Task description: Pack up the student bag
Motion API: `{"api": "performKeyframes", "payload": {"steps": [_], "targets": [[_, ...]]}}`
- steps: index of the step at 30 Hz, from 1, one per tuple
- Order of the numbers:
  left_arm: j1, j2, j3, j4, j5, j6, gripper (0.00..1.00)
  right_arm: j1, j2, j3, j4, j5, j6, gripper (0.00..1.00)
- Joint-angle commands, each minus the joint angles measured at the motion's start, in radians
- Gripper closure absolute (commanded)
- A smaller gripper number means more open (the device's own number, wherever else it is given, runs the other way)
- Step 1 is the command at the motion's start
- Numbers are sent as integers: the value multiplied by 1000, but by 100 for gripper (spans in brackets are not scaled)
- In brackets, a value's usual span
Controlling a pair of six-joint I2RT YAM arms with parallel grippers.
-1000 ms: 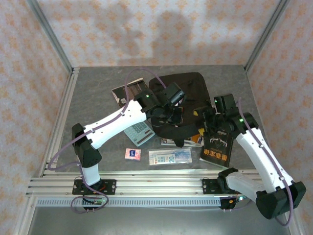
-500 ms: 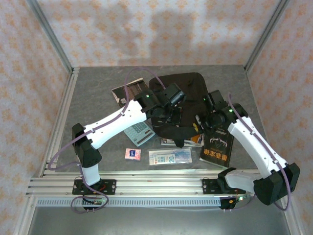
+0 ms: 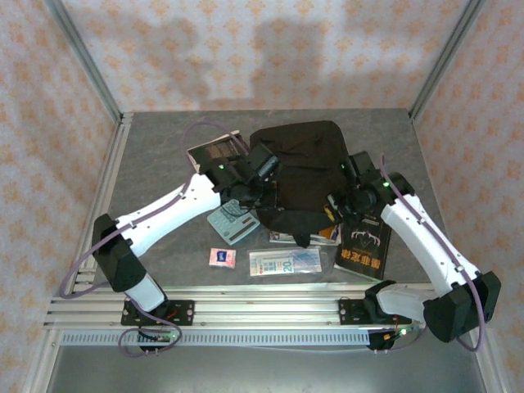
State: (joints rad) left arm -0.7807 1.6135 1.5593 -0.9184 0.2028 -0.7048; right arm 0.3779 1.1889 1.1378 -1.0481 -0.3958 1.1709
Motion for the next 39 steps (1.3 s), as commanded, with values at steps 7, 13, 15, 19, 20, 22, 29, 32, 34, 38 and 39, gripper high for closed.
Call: {"api": "performKeyframes", "payload": {"steps": [7,13,15,19,20,22,29,32,34,38,39], "targets": [[147,-6,-31,-76,-100,102,100,-108,105,67,-60,91,-307,100],[176,72,53,-97,-148,152,100,-118,176,173,-136,139,-496,100],[196,88,79,-99,-155,160,100,-124,184,201,-164,208,-540,100],[194,119,159,-103,-104,206,100,-143,202,231,-183,303,-536,100],[180,125,177,-97,-82,206,100,-153,204,237,-171,294,-525,100],[137,134,203,-76,-37,184,100,-165,201,245,-138,278,-487,81],[-6,215,338,-51,51,38,100,-169,107,300,-135,206,-320,34],[-20,212,343,-15,83,-14,100,-169,12,251,-160,189,-197,35],[-28,219,367,-16,96,-30,100,-168,-53,196,-157,146,-109,37],[-54,242,429,-34,110,-46,100,-169,-151,46,-71,-9,64,37],[-60,245,436,-34,113,-51,100,-167,-166,18,-55,-40,96,36]]}}
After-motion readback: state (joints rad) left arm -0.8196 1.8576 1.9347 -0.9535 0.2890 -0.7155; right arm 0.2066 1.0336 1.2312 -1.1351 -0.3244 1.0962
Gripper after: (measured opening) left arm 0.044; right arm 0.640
